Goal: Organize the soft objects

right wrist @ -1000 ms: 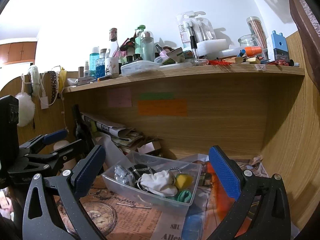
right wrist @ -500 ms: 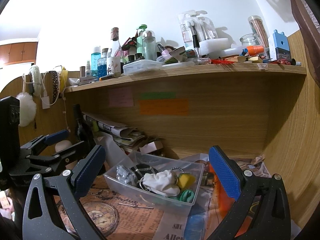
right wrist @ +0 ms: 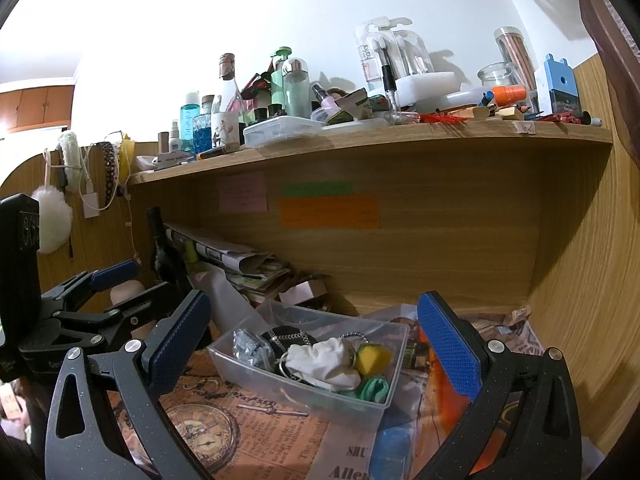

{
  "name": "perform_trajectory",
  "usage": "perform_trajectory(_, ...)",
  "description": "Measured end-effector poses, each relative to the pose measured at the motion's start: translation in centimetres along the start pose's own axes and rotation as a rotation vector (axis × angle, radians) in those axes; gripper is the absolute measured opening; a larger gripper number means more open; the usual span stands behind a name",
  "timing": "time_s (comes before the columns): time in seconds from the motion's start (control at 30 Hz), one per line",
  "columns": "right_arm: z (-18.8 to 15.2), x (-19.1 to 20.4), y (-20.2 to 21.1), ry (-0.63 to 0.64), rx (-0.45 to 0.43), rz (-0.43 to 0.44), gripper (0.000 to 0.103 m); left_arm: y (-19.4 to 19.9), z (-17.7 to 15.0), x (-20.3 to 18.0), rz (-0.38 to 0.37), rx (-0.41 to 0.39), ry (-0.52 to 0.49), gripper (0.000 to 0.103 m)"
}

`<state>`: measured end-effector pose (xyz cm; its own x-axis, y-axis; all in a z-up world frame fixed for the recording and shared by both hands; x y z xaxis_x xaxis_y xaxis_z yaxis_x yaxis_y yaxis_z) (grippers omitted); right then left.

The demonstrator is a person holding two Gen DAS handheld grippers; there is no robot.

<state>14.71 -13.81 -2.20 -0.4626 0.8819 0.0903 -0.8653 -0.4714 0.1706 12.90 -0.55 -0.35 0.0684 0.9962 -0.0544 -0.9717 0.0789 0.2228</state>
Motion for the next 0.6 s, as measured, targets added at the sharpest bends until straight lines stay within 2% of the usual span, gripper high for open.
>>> perform_trajectory(0.6, -0.25, -0.07, -0.14, -0.002, 0.008, -0.004, 0.103, -0.25, -0.4, 0.15, -0.019, 0.006, 0.004, 0.103)
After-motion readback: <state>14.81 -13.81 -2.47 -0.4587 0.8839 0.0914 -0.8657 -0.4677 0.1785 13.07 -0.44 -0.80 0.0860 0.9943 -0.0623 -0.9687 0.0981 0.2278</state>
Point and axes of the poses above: each gripper's, at about its wrist camera, not at the fingertips, and y roughly against the way its jaws point, x to its left, z to its top, the point moved 10 cm from there along -y, roughly the way its jaws point, and after that the axes turned 3 degrees about -z, right-handed, at the moved point
